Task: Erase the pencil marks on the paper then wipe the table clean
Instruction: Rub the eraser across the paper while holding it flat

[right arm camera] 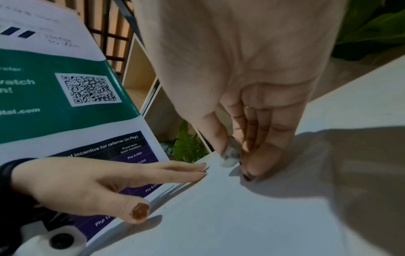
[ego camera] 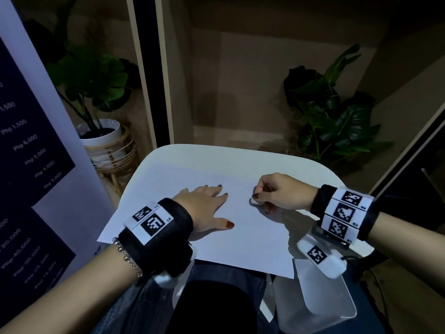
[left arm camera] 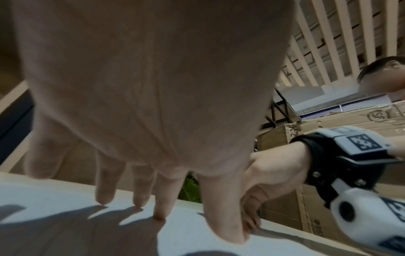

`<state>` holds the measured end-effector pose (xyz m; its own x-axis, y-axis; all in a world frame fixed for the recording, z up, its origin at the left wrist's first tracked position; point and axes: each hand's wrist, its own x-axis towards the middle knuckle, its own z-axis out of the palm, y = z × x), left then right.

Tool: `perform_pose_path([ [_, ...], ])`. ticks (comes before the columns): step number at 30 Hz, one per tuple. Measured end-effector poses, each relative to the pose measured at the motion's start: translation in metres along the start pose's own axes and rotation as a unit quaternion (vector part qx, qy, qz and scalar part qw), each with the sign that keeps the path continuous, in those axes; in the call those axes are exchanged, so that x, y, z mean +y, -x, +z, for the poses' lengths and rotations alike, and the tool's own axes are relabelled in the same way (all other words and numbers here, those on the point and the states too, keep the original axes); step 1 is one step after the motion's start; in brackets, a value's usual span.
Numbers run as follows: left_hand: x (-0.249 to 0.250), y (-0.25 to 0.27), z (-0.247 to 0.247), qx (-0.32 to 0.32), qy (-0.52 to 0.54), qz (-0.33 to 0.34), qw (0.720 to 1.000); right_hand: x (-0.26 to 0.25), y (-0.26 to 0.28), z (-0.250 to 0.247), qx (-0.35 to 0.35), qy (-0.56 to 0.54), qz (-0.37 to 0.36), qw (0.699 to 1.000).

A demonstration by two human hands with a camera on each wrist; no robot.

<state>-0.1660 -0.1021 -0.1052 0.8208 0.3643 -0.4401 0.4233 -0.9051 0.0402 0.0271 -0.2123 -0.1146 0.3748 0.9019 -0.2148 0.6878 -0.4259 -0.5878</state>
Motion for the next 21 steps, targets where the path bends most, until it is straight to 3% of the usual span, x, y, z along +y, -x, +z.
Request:
perform_pose_path([
  [4, 0.001, -0.006, 0.007, 0.015, -0.002, -0.003, 1.000, -0.028, -0.009, -0.003, 0.058, 0.123, -0.059, 0.989],
  [7, 0.002, -0.006, 0.008, 0.019, -0.006, -0.006, 1.000, -0.042, -0.016, 0.004, 0.045, 0.166, -0.079, 0.982],
  [11, 0.000, -0.006, 0.010, 0.015, -0.016, 0.000, 1.000, -0.044, -0.022, 0.010, 0.012, 0.185, -0.052, 0.981],
  [15, -0.001, -0.009, 0.015, 0.011, -0.021, 0.001, 1.000, -0.041, -0.027, 0.001, 0.033, 0.214, -0.024, 0.976],
  [21, -0.001, -0.013, 0.019, 0.008, -0.025, -0.003, 1.000, -0.047, -0.028, 0.010, 0.021, 0.174, -0.040, 0.984],
])
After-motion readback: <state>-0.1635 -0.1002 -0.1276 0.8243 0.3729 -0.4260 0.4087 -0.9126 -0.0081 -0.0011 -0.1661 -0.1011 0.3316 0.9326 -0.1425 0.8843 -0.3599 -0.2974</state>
